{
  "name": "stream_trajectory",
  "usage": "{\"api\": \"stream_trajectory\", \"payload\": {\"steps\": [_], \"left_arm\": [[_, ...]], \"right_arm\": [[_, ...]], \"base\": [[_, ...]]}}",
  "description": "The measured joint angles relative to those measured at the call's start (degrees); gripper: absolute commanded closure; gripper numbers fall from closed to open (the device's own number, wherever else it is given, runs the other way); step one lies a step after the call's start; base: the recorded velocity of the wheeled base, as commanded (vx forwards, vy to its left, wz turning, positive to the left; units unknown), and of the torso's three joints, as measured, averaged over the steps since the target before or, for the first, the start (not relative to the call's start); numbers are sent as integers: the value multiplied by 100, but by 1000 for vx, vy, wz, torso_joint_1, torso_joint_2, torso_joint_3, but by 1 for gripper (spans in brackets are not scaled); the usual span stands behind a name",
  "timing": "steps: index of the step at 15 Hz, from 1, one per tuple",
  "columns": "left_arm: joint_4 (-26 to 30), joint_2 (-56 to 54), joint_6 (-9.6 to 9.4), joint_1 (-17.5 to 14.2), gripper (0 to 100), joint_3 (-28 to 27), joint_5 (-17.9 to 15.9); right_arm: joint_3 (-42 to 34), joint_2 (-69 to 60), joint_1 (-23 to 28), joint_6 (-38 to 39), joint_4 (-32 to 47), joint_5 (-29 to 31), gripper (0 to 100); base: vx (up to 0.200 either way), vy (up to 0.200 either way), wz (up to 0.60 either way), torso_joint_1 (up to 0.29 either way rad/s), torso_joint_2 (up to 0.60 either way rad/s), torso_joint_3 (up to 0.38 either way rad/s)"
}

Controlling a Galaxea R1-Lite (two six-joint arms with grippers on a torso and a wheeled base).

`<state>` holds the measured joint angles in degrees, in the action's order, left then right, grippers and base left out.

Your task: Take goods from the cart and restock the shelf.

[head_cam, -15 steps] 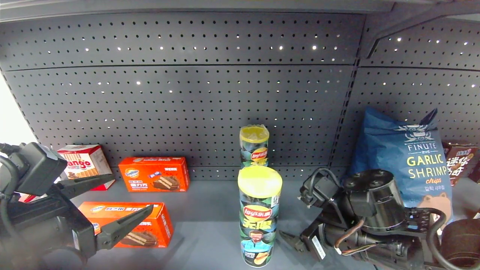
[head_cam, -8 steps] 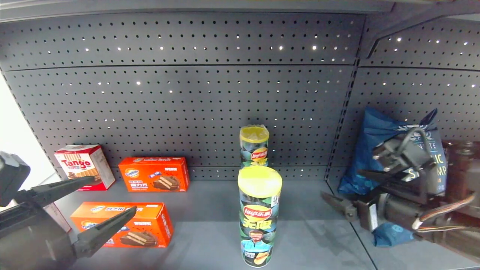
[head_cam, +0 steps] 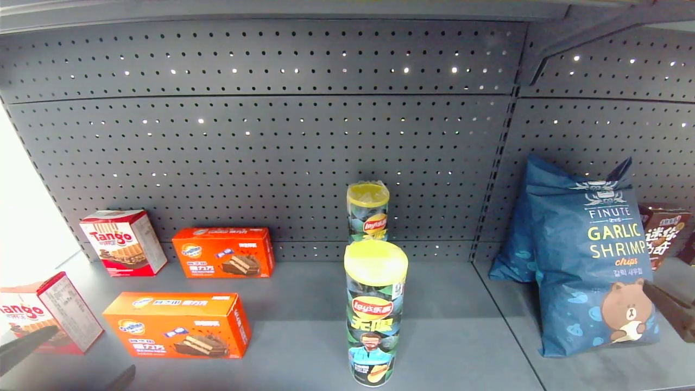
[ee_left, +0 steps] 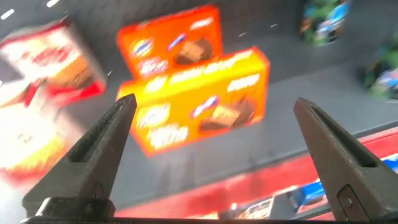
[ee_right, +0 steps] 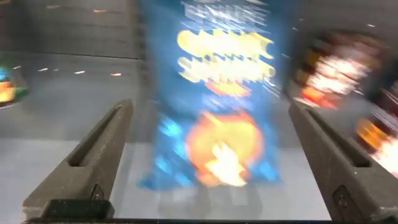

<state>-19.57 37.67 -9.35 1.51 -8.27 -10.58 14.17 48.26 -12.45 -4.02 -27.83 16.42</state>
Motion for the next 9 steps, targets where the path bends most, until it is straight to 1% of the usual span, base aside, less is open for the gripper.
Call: {"api": "stream_trajectory", "payload": {"steps": [2, 3, 4, 6, 8, 9], "left_arm": [[422, -578, 68, -48, 0, 227, 317], [780, -929, 121, -61, 0, 317, 482], [1139, -1284, 174, -66, 0, 364, 607], [1968, -2116, 262, -69, 0, 411, 758], [2772, -2896, 391, -89, 0, 343, 837], [2834, -3166, 453, -102, 0, 304, 862]], "right_arm": [[-673, -664, 313, 9, 60, 158, 0], [-973, -1003, 603, 37, 137, 197, 0], [-1142, -1323, 851, 123, 374, 207, 0], [-1293, -1988, 1130, 272, 952, 218, 0], [-1332, -2740, 1231, 312, 1613, 221, 0], [-1335, -3138, 1242, 316, 1952, 218, 0]], "base": [[0, 0, 0, 0, 0, 0], [0, 0, 0, 0, 0, 0], [0, 0, 0, 0, 0, 0], [0, 0, 0, 0, 0, 0], [0, 0, 0, 0, 0, 0], [0, 0, 0, 0, 0, 0]]}}
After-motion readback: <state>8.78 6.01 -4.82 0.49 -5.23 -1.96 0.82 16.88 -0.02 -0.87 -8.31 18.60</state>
